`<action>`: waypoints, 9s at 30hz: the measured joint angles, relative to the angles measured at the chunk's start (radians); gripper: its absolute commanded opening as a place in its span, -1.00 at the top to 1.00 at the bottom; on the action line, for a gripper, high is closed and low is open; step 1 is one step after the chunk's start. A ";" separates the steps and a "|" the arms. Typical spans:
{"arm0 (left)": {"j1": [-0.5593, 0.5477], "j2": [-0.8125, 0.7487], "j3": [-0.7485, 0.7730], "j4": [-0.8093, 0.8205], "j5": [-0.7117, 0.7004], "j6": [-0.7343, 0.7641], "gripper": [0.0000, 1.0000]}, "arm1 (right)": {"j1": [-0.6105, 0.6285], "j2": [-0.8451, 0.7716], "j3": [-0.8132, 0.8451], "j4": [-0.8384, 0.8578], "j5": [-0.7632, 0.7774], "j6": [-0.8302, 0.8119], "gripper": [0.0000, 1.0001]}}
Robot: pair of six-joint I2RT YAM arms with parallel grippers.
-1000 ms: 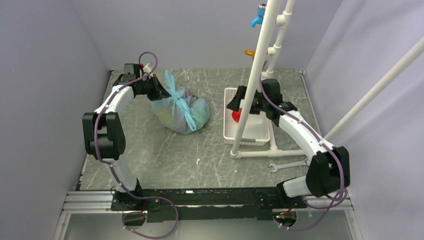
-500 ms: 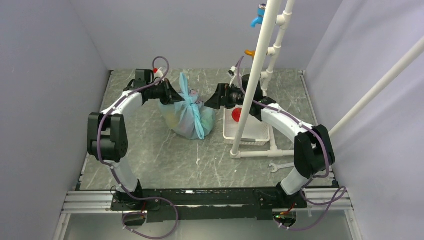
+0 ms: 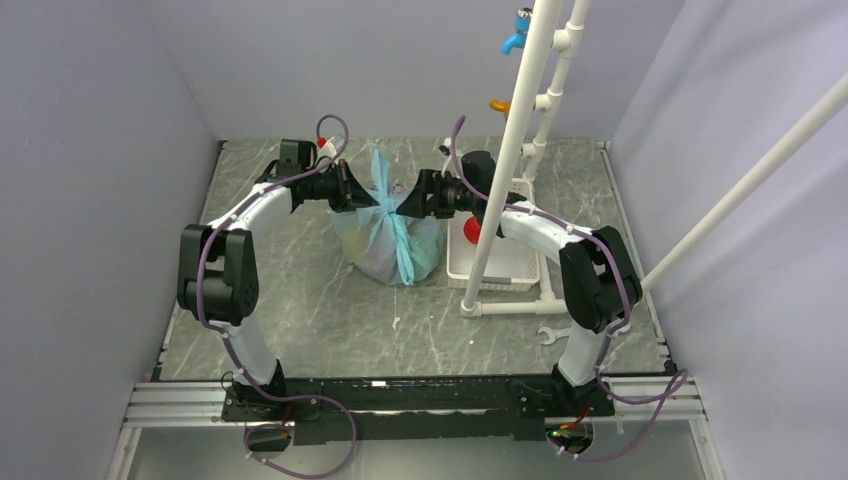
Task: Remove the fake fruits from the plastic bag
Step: Untie the plastic bag at the center of the board.
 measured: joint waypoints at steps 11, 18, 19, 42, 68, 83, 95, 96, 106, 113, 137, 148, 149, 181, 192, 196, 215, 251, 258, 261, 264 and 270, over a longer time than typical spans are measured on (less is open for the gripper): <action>0.000 0.000 0.002 -0.016 -0.001 0.001 1.00 | 0.030 0.068 0.054 0.017 0.078 0.074 -0.31; 0.000 0.000 0.008 -0.043 -0.013 0.009 1.00 | 0.056 0.071 0.065 0.021 0.117 0.092 0.20; 0.000 0.000 0.010 -0.050 -0.017 0.010 1.00 | 0.057 0.071 0.066 0.021 0.123 0.092 0.28; 0.014 -0.002 0.119 -0.265 -0.287 0.132 1.00 | 0.024 -0.035 -0.006 0.013 0.157 0.103 1.00; -0.209 -0.291 0.108 -0.277 -0.777 0.489 -0.43 | -0.023 -0.055 -0.053 0.031 0.039 0.102 1.00; -0.252 -0.103 0.224 -0.343 -0.748 0.510 -0.57 | -0.023 -0.055 -0.055 0.031 0.018 0.103 1.00; -0.297 -0.072 0.227 -0.362 -0.700 0.510 -0.32 | -0.023 -0.055 -0.055 0.032 0.014 0.108 1.00; -0.298 -0.068 0.228 -0.364 -0.704 0.510 -0.23 | -0.023 -0.055 -0.055 0.032 0.014 0.108 1.00; -0.303 -0.058 0.228 -0.377 -0.787 0.507 0.51 | -0.022 -0.063 -0.072 0.046 0.014 0.120 1.00; -0.303 -0.063 0.227 -0.375 -0.855 0.505 0.66 | -0.022 -0.078 -0.082 0.043 0.023 0.117 1.00; -0.170 -0.324 -0.006 -0.173 -0.801 0.299 1.00 | -0.045 -0.145 -0.037 -0.141 0.055 0.024 -0.31; -0.162 -0.175 0.032 -0.142 -0.535 0.209 1.00 | -0.019 -0.194 0.045 -0.222 0.012 -0.096 -0.89; -0.159 -0.159 0.042 -0.152 -0.522 0.205 1.00 | -0.009 -0.207 0.045 -0.231 0.010 -0.137 -0.87; -0.076 -0.058 0.095 -0.185 -0.323 0.138 1.00 | 0.211 0.006 0.203 -0.391 0.433 -0.685 0.18; -0.055 -0.058 0.095 -0.184 -0.326 0.138 1.00 | 0.105 -0.051 0.104 -0.213 0.195 -0.555 0.67; -0.052 -0.058 0.095 -0.184 -0.325 0.138 1.00 | 0.022 -0.054 0.045 -0.089 0.027 -0.422 0.78; 0.071 -0.093 0.035 -0.117 -0.322 0.078 1.00 | -0.113 -0.162 -0.542 0.912 0.021 0.212 0.90; 0.049 -0.092 0.042 -0.129 -0.283 0.114 1.00 | 0.034 0.405 0.960 -0.936 0.172 -0.516 -0.14; 0.049 -0.092 0.045 -0.133 -0.301 0.124 1.00 | 0.044 0.353 0.887 -0.933 0.253 -0.523 0.29; 0.049 -0.092 0.048 -0.136 -0.306 0.132 1.00 | 0.040 0.254 0.747 -0.890 0.274 -0.511 0.48; 0.049 -0.092 0.051 -0.140 -0.312 0.136 1.00 | 0.033 0.128 0.597 -0.807 0.277 -0.492 0.67; 0.049 -0.092 0.053 -0.153 -0.327 0.140 1.00 | -0.003 -0.230 0.169 -0.448 0.257 -0.409 0.87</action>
